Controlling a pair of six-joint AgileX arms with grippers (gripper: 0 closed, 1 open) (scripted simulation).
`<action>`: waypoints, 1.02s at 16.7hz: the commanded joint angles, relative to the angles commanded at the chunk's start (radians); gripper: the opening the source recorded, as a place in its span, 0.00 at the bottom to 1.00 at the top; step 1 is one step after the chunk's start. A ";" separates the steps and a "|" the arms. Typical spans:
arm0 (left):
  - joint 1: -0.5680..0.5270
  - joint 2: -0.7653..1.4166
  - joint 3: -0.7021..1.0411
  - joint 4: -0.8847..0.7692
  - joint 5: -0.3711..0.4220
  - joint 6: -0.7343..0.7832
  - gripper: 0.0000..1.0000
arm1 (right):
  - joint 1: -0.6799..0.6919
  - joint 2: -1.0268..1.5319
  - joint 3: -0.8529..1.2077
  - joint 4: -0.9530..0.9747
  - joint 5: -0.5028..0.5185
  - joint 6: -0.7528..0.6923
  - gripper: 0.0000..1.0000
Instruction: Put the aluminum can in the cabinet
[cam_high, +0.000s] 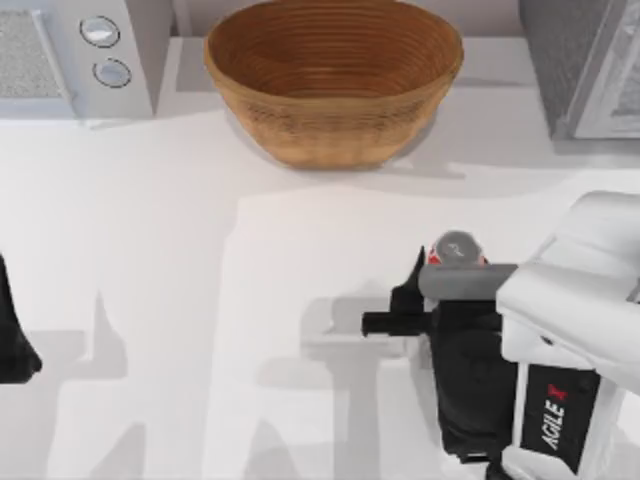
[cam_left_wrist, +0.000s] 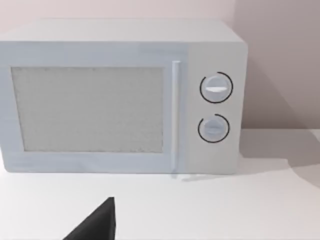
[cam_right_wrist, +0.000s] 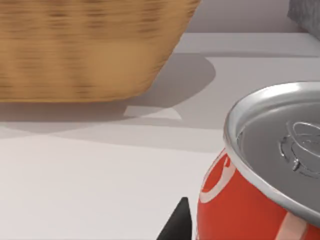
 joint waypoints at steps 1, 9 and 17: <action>0.000 0.000 0.000 0.000 0.000 0.000 1.00 | 0.000 0.000 0.000 0.000 0.000 0.000 0.00; 0.000 0.000 0.000 0.000 0.000 0.000 1.00 | 0.000 -0.072 0.002 -0.069 0.000 -0.005 0.00; 0.000 0.000 0.000 0.000 0.000 0.000 1.00 | 0.001 -0.550 0.027 -0.585 -0.004 -0.011 0.00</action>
